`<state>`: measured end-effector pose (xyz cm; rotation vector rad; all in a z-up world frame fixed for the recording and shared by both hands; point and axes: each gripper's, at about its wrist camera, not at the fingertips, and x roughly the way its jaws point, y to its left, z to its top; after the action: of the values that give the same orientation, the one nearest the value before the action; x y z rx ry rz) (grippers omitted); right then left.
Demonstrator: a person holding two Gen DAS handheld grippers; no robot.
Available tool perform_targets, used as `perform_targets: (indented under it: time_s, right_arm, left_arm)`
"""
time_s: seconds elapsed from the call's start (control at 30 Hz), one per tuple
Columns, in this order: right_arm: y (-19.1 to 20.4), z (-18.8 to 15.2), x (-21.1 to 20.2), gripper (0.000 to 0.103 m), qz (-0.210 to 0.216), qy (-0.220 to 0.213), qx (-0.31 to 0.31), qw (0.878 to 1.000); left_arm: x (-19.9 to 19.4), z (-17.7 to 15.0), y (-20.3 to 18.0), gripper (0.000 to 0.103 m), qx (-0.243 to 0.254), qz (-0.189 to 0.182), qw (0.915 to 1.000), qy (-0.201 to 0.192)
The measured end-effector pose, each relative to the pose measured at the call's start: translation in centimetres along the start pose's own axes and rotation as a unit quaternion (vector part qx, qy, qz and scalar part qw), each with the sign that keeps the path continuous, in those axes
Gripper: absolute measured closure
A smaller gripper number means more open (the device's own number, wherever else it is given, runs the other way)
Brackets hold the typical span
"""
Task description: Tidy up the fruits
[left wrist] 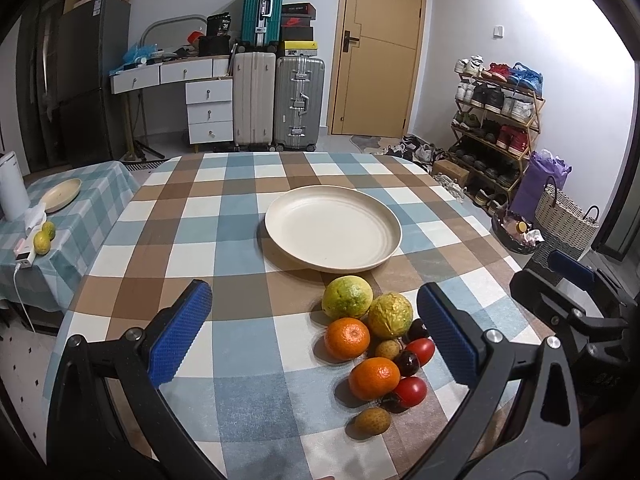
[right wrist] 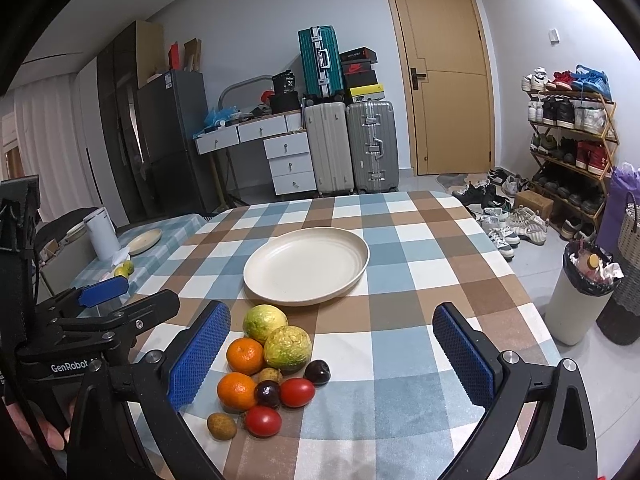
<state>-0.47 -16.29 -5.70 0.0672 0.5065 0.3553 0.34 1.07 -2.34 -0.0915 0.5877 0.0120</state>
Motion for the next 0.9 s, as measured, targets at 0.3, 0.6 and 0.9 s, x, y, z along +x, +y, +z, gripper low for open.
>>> perform_targets:
  time_s: [0.3,0.6,0.9]
  right_arm:
    - [0.15,-0.06,-0.03,0.000,0.001,0.004,0.003,1.000]
    - [0.15,-0.16,0.00,0.000,0.003,0.004,0.003,1.000]
    - [0.17,-0.31,0.06,0.000,0.004,0.006,0.005,1.000]
  left_arm:
    - [0.03,-0.08,0.06,0.001,-0.001,-0.001,1.0000,0.000]
    - [0.21,-0.43,0.26,0.001,-0.002,-0.002,1.0000,0.003]
    - [0.35,-0.68,0.50,0.001,-0.003,-0.003,1.0000,0.005]
